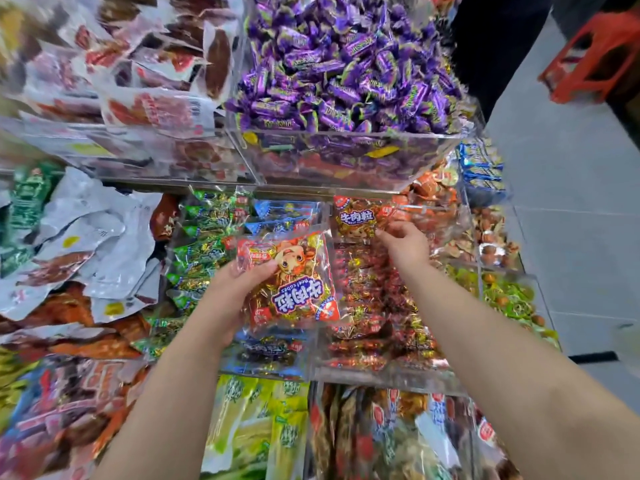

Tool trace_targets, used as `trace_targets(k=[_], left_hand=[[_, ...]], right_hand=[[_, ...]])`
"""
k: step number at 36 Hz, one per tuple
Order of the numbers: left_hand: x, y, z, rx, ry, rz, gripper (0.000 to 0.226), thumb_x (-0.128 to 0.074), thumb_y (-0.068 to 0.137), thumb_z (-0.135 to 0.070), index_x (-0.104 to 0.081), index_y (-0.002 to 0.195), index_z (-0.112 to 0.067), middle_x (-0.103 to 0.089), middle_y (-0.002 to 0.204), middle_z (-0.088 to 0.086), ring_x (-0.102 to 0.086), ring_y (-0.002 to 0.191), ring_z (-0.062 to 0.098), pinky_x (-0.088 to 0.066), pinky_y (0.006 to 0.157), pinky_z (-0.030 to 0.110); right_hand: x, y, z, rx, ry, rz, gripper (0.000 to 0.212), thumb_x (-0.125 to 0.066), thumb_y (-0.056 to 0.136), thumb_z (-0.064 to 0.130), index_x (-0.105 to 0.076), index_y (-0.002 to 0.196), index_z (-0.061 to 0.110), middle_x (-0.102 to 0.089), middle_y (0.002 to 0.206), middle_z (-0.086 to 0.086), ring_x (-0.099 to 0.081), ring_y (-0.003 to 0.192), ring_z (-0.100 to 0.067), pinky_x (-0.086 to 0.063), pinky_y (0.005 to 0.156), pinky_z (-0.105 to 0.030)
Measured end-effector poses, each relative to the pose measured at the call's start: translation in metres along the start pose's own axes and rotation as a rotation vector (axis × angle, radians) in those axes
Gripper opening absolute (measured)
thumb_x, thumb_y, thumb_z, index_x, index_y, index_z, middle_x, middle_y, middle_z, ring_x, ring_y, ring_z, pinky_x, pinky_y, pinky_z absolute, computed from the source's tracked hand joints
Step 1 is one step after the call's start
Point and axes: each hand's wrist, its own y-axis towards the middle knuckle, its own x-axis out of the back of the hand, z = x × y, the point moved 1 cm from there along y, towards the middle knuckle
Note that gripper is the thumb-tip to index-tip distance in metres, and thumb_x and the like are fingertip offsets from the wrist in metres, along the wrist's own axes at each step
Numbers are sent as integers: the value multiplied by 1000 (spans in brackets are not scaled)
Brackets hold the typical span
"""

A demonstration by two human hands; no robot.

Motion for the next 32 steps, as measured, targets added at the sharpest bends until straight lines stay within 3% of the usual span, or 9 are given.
trace_targets(k=[4,8,13,17,20,24,26,29,32], left_hand=[[0,2,2,7,1,-13,59,-77,57,-36,-61,106,-6,-76,89,10,-73,79,26,-58,59,31],[-1,3,1,10,3,-15,62,-76,57,-36,-61,108,-6,-75,93,12,-73,82,28,-59,61,35],[-5,0,-3,7,0,9,50,-73,64,-29,-62,108,-10,-75,95,10,-73,84,27,-60,62,36],[-11,-4,-6,2,0,35,45,-72,64,-27,-61,104,-11,-76,87,6,-74,77,21,-58,57,30],[-16,-6,-8,18,15,59,47,-75,62,-28,-61,103,-9,-76,84,7,-74,73,22,-57,55,30],[-26,-8,-7,22,77,75,60,-84,48,-36,-62,98,-12,-75,88,11,-73,77,27,-60,63,37],[-33,-8,-6,23,157,45,71,-87,40,-45,-62,99,-13,-75,91,11,-73,84,30,-59,76,45],[-43,-9,-5,16,294,-4,91,-87,36,-61,-61,113,-20,-74,101,2,-71,91,24,-57,84,44],[-50,-12,-5,-8,357,-32,82,-76,34,-73,-60,105,-34,-69,100,-16,-63,85,2,-49,67,25]], right_hand=[[1,4,1,36,-100,24,50,-69,82,35,-60,125,11,-61,125,-3,-56,112,-23,-38,91,-25],[9,3,4,44,-116,15,43,-72,81,34,-61,116,12,-61,107,0,-58,101,-21,-43,84,-28],[22,-19,3,-4,32,-29,55,-72,80,34,-48,125,15,-53,116,1,-51,102,-16,-42,86,-30],[33,-49,2,-40,89,-39,45,-68,84,32,-49,122,18,-53,118,1,-52,108,-17,-44,96,-36],[39,-76,1,-56,166,-48,29,-64,87,30,-54,111,18,-58,101,5,-56,96,-16,-46,81,-28],[38,-109,12,-219,512,375,39,-66,77,41,-62,101,10,-64,82,2,-60,73,-12,-51,68,-25],[32,-122,17,-222,473,587,50,-69,64,54,-64,98,17,-66,83,2,-62,75,-12,-53,70,-27],[22,-133,17,-133,179,635,73,-75,45,73,-62,107,38,-65,115,7,-62,105,-18,-49,93,-44],[21,-134,17,-138,178,591,95,-82,42,62,-51,127,31,-58,128,1,-57,115,-26,-44,99,-53]])
